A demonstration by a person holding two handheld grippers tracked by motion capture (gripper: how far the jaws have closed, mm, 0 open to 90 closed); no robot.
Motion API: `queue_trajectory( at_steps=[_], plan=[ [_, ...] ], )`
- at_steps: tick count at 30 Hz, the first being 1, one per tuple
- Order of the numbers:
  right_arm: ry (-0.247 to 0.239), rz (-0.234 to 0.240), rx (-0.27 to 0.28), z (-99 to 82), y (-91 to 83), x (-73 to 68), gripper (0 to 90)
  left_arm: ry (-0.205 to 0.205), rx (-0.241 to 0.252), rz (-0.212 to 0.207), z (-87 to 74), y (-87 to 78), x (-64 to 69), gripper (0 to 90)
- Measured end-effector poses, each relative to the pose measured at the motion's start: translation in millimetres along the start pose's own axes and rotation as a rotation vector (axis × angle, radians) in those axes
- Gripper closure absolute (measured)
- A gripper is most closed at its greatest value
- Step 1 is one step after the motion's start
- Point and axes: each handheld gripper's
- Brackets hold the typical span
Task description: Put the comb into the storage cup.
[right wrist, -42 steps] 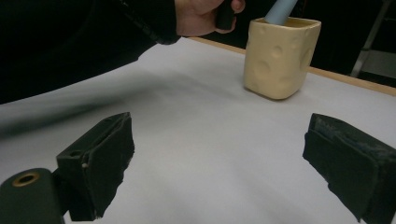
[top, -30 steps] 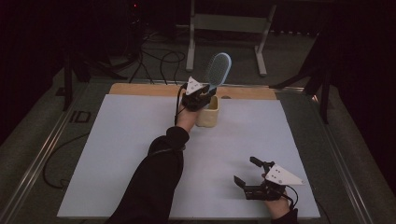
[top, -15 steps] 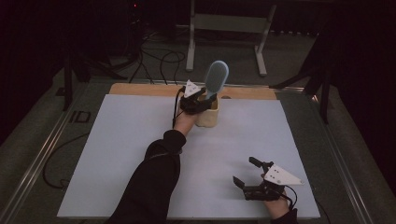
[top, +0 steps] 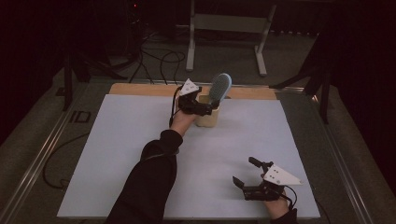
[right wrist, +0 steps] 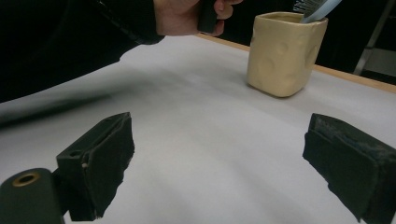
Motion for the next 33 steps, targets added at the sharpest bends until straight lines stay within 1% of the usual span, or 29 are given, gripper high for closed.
queue_trajectory(
  at_steps=[3,8,10,12,15,18,19,20,21,22,23,25,29,33],
  plan=[
    [-0.001,-0.004,-0.001,-0.2,-0.1,0.3,8.4,0.009,-0.018,0.002,-0.3,-1.6,-0.1,0.0],
    [0.002,-0.007,-0.004,-0.8,-0.9,1.1,8.4,0.01,-0.042,-0.007,0.4,-4.0,0.3,0.0],
    [0.004,-0.012,-0.003,-1.2,-1.4,2.0,8.4,0.014,-0.056,-0.002,1.0,-5.7,0.3,0.0],
    [0.002,-0.013,-0.003,-1.7,-1.3,2.4,8.4,0.022,-0.06,-0.008,2.4,-10.4,0.2,0.0],
    [0.001,-0.013,-0.005,-2.0,-1.0,2.7,8.4,0.026,-0.068,-0.008,3.4,-13.2,0.8,0.0],
    [0.003,-0.014,-0.008,-2.1,-0.9,2.5,8.4,0.015,-0.107,-0.024,5.2,-18.0,1.6,0.0],
    [0.003,-0.014,-0.008,-2.2,-0.9,2.6,8.4,0.015,-0.107,-0.024,5.2,-18.0,1.6,0.0],
    [0.003,-0.014,-0.008,-2.2,-0.9,2.6,8.4,0.011,-0.121,-0.025,5.4,-18.9,2.0,0.0],
    [0.003,-0.014,-0.008,-2.2,-0.9,2.6,8.4,0.019,-0.127,-0.024,5.1,-20.2,2.7,0.0],
    [0.001,-0.014,-0.009,-2.1,-0.6,2.5,8.4,0.024,-0.144,-0.028,5.0,-22.8,3.3,0.0],
    [0.001,-0.014,-0.009,-2.1,-0.6,2.5,8.4,0.024,-0.144,-0.028,5.0,-22.8,3.3,0.0],
    [0.001,-0.015,-0.011,-2.1,-0.1,2.1,8.4,0.034,-0.147,-0.032,6.7,-27.9,3.6,0.0],
    [0.0,-0.016,-0.014,-2.4,0.2,2.3,8.4,0.024,-0.144,-0.043,11.7,-34.4,3.4,0.0],
    [0.005,-0.019,-0.013,-2.4,0.0,2.5,8.4,0.031,-0.157,-0.047,14.3,-36.2,3.9,0.0]
  ],
)
Point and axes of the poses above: each handheld gripper's, and its own axes: y roughly forward along the jaws, z roughly out of its top, x roughly to its right, and after that the axes turned 7 degrees about -y, right-handed
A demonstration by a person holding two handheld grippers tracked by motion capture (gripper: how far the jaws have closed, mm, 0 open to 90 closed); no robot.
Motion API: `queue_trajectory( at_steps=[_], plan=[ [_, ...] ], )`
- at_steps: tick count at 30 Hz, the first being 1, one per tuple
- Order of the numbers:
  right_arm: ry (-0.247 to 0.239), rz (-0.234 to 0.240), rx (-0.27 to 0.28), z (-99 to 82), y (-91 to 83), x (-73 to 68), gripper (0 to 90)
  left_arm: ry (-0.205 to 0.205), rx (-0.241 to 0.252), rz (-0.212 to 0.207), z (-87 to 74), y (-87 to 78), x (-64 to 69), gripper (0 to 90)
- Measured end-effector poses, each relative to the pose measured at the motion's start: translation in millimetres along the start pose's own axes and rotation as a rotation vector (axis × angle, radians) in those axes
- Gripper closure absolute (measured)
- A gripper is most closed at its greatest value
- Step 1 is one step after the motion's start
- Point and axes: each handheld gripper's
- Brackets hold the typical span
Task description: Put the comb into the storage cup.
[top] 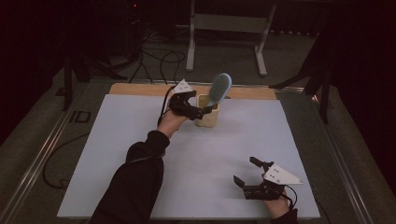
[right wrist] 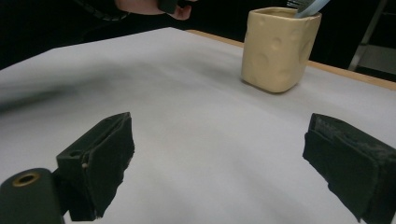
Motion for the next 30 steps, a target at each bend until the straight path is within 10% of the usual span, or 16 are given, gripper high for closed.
queue_trajectory(
  at_steps=[30],
  plan=[
    [-0.015,0.002,0.007,3.6,0.5,-2.0,8.4,0.035,-0.033,0.008,-24.9,-69.4,-6.3,0.0]
  ],
)
Point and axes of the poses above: each handheld gripper's, and its own axes: y roughly forward along the jaws, z roughly out of its top, x roughly to its right, and after that the axes turned 7 degrees about -y, right-handed
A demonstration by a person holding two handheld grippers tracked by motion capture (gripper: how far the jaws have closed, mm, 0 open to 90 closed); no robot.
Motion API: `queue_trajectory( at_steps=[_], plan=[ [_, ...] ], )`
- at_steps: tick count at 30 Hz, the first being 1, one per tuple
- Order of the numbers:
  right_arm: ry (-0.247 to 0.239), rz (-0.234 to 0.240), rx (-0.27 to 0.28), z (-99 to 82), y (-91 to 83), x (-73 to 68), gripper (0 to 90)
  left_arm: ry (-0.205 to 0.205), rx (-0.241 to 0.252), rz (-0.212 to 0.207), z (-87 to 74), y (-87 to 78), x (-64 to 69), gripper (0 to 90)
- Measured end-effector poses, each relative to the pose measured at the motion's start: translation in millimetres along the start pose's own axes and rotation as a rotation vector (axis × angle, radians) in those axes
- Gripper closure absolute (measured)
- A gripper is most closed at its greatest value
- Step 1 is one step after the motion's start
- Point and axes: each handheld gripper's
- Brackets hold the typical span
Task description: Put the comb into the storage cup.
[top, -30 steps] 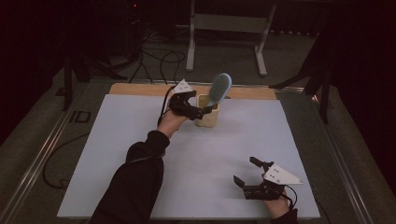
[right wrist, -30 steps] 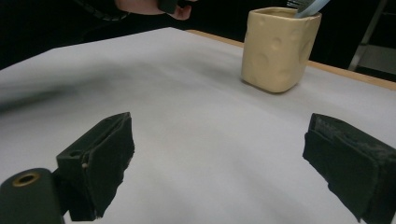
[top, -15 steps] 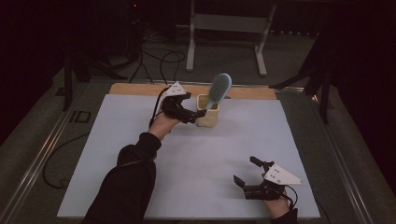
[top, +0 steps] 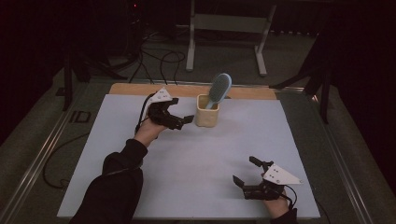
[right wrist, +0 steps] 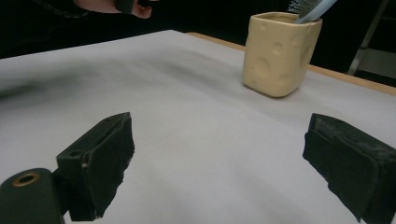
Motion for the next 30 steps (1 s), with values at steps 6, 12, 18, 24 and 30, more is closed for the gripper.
queue_trajectory(
  at_steps=[6,12,18,24,30],
  plan=[
    [0.001,-0.006,0.008,0.3,-0.7,0.7,8.4,0.003,-0.013,0.004,-7.3,-10.8,1.3,0.0],
    [-0.002,0.0,0.007,0.6,0.0,-0.1,8.4,0.007,-0.01,0.014,-14.9,-27.2,4.2,0.0],
    [0.004,0.006,0.007,1.1,1.2,-1.1,8.3,0.026,-0.035,0.027,-24.4,-40.4,7.8,0.0],
    [-0.002,0.007,0.002,1.3,2.5,-1.7,8.4,0.025,-0.048,0.044,-34.6,-57.6,10.4,0.0],
    [-0.009,0.011,-0.001,0.8,4.2,-2.1,8.3,0.021,-0.053,0.058,-43.4,-69.6,9.5,0.0]
  ],
)
Point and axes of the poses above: each handheld gripper's, and its own axes: y roughly forward along the jaws, z roughly out of its top, x roughly to its right, and after that the axes turned 7 degrees about -y, right-handed
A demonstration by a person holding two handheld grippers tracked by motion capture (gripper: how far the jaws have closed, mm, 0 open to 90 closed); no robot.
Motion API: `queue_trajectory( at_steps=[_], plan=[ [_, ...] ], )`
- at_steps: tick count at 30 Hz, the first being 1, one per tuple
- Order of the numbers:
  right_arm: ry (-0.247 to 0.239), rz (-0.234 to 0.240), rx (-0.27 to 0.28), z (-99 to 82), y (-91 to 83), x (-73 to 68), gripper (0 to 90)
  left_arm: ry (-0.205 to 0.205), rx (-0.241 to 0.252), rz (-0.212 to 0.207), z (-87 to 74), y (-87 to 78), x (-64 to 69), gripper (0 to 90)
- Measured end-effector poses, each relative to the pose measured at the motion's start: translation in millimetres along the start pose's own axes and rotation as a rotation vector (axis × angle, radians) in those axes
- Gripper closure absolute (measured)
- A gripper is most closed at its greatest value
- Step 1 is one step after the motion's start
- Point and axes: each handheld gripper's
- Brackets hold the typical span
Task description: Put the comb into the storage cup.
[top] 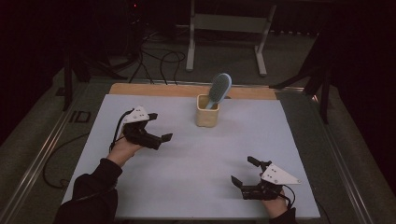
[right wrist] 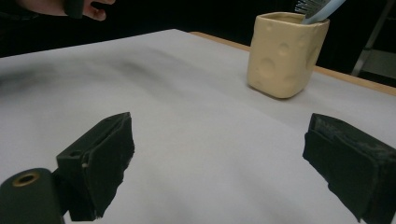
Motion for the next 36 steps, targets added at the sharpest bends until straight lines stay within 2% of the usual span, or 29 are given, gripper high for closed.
queue_trajectory(
  at_steps=[11,13,15,19,23,29,33,36],
  plan=[
    [-0.003,-0.002,-0.005,0.3,0.6,-0.4,8.4,-0.012,-0.014,0.024,-24.5,-23.5,2.9,0.0],
    [-0.004,0.001,-0.006,0.3,0.6,-0.6,8.4,0.003,-0.011,0.039,-29.0,-27.9,5.8,0.0],
    [-0.004,0.0,-0.006,0.4,0.6,-0.6,8.3,-0.024,-0.009,0.029,-33.9,-31.6,6.3,0.0],
    [-0.003,0.001,-0.007,0.5,1.2,-1.1,8.4,-0.028,0.0,0.03,-43.3,-40.0,8.4,0.0],
    [-0.004,0.002,-0.008,0.9,1.4,-1.4,8.4,-0.02,-0.011,0.054,-52.4,-48.5,10.1,0.0],
    [-0.005,0.001,-0.008,0.9,1.3,-1.4,8.4,-0.054,-0.011,0.061,-67.1,-63.2,9.6,0.0],
    [-0.01,0.001,-0.011,1.0,1.9,-1.9,8.4,-0.05,-0.02,0.087,-78.4,-69.6,11.4,0.0],
    [-0.007,0.002,-0.013,0.9,2.1,-2.0,8.4,-0.061,-0.014,0.085,-83.0,-73.2,12.0,0.0]
  ],
)
Point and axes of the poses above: each handheld gripper's, and its own axes: y roughly forward along the jaws, z roughly out of its top, x roughly to its right, and after that the axes turned 7 degrees about -y, right-handed
